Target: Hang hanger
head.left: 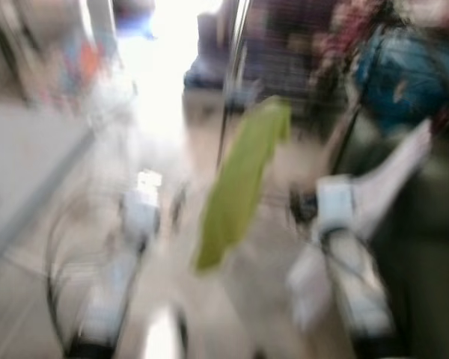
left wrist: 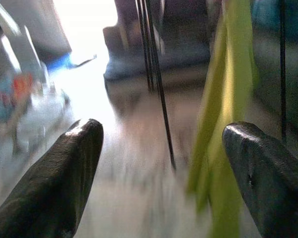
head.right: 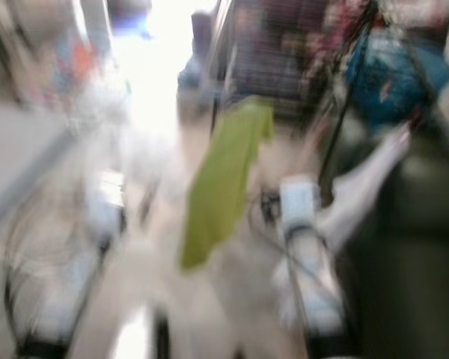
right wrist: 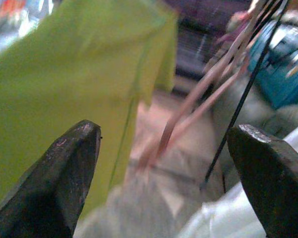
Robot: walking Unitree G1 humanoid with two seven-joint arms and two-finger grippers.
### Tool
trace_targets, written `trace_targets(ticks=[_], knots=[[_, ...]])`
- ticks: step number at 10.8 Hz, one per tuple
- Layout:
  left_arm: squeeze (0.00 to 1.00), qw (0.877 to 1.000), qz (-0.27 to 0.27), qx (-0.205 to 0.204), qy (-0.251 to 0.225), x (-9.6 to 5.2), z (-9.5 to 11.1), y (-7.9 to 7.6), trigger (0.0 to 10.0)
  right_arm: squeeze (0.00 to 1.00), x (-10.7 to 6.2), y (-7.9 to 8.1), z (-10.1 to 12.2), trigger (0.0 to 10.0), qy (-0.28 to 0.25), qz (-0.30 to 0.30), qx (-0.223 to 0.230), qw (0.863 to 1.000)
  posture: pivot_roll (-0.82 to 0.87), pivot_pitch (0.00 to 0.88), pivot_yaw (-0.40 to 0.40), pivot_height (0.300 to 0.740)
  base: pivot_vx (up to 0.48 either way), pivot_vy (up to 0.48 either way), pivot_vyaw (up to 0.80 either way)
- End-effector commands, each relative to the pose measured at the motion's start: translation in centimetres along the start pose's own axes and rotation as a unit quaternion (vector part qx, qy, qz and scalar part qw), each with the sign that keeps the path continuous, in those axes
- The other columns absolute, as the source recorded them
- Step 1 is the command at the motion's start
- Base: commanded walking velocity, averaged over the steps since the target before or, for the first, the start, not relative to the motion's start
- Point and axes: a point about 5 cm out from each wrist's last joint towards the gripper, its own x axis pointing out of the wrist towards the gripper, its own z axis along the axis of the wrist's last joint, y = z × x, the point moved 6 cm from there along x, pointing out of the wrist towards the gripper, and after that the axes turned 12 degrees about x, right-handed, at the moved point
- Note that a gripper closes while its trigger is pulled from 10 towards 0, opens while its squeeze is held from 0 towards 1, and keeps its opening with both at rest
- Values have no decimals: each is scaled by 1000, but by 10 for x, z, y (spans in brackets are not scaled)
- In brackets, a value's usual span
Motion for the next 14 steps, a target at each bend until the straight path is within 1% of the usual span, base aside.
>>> trace_targets(ticks=[1,3,4,5,6,7,8,9,10,11,12,13,14], knots=[[0,1000,3,9,-21,4,14,4,10000,0,5,-3,11,10000,-13,-5,19,1000,-39,31,-72,740,-337,0,0],[0,1000,1,13,-21,4,14,4,10000,0,6,-6,19,10000,-36,-16,32,999,-34,39,-68,740,-322,0,0],[0,1000,-3,20,-20,4,14,3,10000,0,5,-7,21,10000,-43,-24,34,998,-34,39,-68,740,0,0,0],[0,999,-8,39,-15,6,11,0,10000,0,4,-10,19,10000,-44,-34,47,997,-34,39,-68,740,0,0,0],[0,998,-29,48,-22,7,11,-4,10000,0,-1,-17,13,10000,-41,-56,52,996,-34,33,-15,740,0,0,0],[0,997,-46,52,-21,11,10,-8,10000,0,-6,-23,10,10000,-47,-79,50,994,-53,27,22,740,0,0,0],[0,997,-53,52,-24,13,10,-10,10000,0,-10,-27,11,10000,-54,-103,28,993,-73,29,44,740,0,0,0],[0,997,-55,45,-34,15,12,-11,10000,0,-13,-29,6,10000,-43,-114,35,992,-89,39,56,740,0,0,0],[0,997,-48,47,-26,18,11,-10,10000,0,-17,-28,11,10000,-56,-97,8,994,-101,59,53,740,0,0,0],[0,998,-56,39,-14,18,8,-9,10000,0,-17,-30,11,10000,-48,-92,26,994,-100,79,44,740,0,0,0],[0,998,-25,50,-14,23,1,11,10000,0,-12,-24,17,10000,-54,-69,19,996,-96,110,44,740,0,0,0],[0,999,35,24,-2,28,0,41,10000,0,-10,-21,23,10000,-61,-59,0,996,-103,115,27,740,0,0,0],[0,999,40,29,-7,21,0,38,10000,0,-13,-26,23,10000,-62,-69,-7,996,-99,103,18,740,0,0,0]])
